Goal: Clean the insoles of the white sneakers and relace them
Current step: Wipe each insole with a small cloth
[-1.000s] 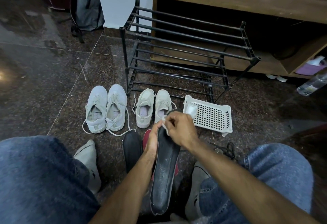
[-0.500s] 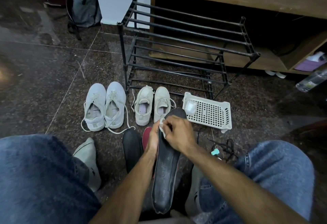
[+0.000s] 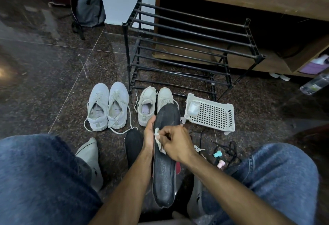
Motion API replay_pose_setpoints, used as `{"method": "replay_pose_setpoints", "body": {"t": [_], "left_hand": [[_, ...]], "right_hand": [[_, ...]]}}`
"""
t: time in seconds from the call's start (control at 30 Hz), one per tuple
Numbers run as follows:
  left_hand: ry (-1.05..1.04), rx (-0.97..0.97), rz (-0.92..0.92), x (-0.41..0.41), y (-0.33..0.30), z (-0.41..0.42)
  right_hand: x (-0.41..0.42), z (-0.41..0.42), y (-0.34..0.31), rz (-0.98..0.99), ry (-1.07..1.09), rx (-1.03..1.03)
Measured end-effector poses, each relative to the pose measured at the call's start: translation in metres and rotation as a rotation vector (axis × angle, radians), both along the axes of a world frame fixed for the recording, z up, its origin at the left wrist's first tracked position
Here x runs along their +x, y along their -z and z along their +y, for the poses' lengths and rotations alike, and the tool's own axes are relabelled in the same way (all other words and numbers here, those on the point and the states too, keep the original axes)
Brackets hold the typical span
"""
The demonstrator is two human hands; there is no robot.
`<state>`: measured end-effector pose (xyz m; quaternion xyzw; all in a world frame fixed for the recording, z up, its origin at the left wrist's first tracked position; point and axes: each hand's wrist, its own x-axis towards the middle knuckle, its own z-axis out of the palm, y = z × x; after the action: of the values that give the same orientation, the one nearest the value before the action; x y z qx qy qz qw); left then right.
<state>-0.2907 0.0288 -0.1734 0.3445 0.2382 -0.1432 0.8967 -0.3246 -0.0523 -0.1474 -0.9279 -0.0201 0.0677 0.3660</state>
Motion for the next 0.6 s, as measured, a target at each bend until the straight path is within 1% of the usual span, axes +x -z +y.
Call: {"method": "replay_pose_setpoints", "body": {"t": [0.07, 0.13, 0.2, 0.27, 0.33, 0.37, 0.5, 0.6], "left_hand": [[-0.016, 0.002, -0.003, 0.0, 0.0, -0.001], [-0.025, 0.051, -0.013, 0.001, 0.002, -0.001], [0.002, -0.018, 0.028, 0.0, 0.005, -0.001], [0.059, -0.057, 0.047, -0.004, 0.002, 0.001], [0.077, -0.072, 0.059, -0.005, 0.001, 0.001], [0.077, -0.089, 0.061, -0.005, 0.0, 0.002], [0.059, -0.121, 0.074, -0.002, 0.003, 0.007], [0.097, -0.137, 0.072, -0.005, 0.003, 0.005]], "right_hand": [[0.0, -0.006, -0.006, 0.005, -0.082, -0.062], [0.01, -0.01, -0.012, -0.068, -0.129, -0.207], [0.026, -0.015, -0.013, -0.117, -0.117, -0.341], [0.042, -0.021, -0.016, -0.121, -0.048, -0.43], [0.047, -0.027, -0.017, -0.117, 0.016, -0.431], [0.045, -0.028, -0.017, -0.114, 0.0, -0.412], [0.024, -0.03, -0.015, -0.028, -0.22, -0.371], [0.03, -0.042, -0.012, -0.013, -0.245, -0.435]]}}
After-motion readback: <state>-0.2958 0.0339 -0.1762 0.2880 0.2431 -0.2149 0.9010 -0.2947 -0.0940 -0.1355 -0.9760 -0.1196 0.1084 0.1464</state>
